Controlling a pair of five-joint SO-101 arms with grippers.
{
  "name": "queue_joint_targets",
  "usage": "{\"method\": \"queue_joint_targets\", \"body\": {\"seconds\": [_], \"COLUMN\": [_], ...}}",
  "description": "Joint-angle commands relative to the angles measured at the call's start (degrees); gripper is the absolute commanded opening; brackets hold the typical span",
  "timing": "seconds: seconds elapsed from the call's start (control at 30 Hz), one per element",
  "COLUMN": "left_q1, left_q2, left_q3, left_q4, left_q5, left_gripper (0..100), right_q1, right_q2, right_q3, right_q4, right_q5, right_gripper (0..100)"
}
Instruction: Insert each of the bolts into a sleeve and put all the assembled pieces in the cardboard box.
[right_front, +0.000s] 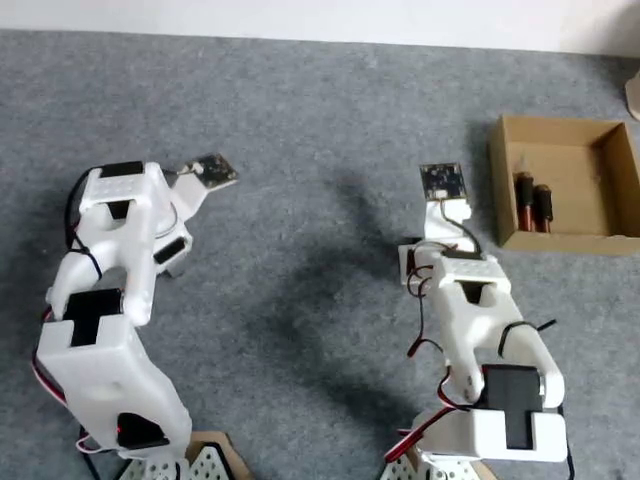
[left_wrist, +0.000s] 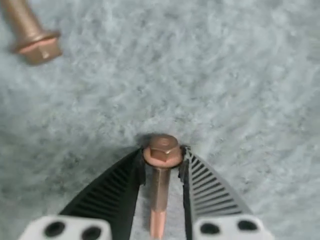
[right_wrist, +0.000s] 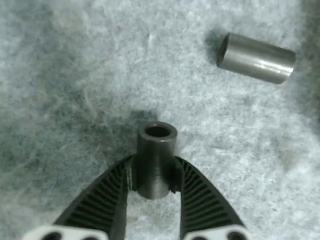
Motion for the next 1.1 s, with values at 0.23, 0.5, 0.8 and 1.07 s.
{"method": "queue_joint_targets", "body": {"seconds": [0.23, 0.5, 0.8, 1.07], "left_q1": [5.67, 10.77, 14.73, 11.47], "left_q2": [-26.24, -35.21, -35.30, -19.82], "left_q3": [10.42, 14.20, 13.58, 0.40], "left_q4": [-2.55, -5.19, -9.67, -4.13], "left_q5": [16.97, 31.47, 36.92, 39.30], "left_gripper": [1, 1, 1, 3], "right_q1": [-2.07, -2.07, -3.12, -3.12], "right_q2": [-1.45, -6.02, -17.10, -17.10], "right_q3": [0.75, 4.97, 19.47, 19.82], "right_q4": [-2.07, -8.22, -21.23, -21.23], "right_q5": [0.62, 0.53, 0.62, 0.62], "right_gripper": [0.5, 0.5, 0.5, 0.5]}}
